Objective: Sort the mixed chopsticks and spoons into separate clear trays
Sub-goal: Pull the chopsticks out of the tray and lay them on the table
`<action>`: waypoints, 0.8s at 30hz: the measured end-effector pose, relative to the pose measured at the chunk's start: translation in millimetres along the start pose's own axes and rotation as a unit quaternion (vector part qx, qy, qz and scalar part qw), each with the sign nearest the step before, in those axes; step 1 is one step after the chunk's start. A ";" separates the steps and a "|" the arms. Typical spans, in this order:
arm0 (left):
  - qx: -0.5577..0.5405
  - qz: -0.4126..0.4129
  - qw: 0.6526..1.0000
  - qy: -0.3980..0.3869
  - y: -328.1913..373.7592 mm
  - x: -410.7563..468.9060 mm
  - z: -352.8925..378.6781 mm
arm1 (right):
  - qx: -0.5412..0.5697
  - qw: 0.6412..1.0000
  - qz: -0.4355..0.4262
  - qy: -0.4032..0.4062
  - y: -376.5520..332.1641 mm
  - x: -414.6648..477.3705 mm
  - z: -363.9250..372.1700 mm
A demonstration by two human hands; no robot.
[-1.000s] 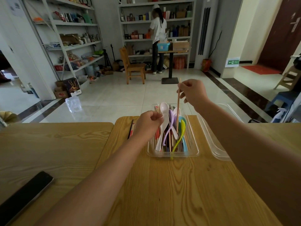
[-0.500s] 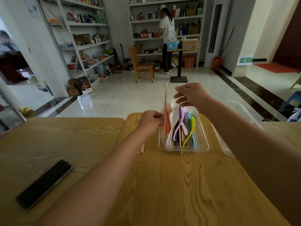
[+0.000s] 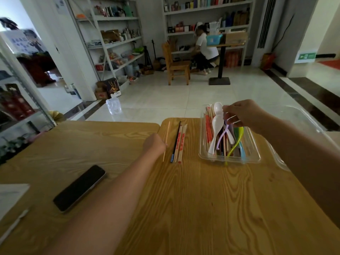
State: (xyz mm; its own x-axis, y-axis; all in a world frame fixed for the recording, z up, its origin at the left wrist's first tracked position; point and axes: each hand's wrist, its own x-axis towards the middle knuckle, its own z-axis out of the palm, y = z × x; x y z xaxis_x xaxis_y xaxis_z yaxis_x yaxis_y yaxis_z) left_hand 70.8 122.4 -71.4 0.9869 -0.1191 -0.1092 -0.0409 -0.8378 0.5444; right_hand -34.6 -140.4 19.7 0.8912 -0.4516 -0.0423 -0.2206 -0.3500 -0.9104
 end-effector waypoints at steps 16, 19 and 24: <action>0.022 0.036 0.999 -0.025 7.9 4.0 18.8 | -0.032 0.999 0.013 0.007 9.9 7.7 3.8; -0.005 0.049 0.999 -0.010 15.3 -0.2 13.7 | -0.064 0.998 0.012 0.016 11.0 10.2 9.5; -0.067 0.113 0.991 0.001 43.1 -14.3 3.4 | -0.196 0.981 -0.013 -0.004 19.5 10.5 40.7</action>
State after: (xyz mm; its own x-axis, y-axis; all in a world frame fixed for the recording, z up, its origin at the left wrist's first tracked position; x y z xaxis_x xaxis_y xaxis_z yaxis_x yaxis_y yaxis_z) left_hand 54.4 86.3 -49.2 0.9554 -0.2938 0.0292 -0.2392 -0.7123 0.6599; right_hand -13.4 -118.6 -15.2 0.9015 -0.4322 -0.0249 -0.3309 -0.6507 -0.6834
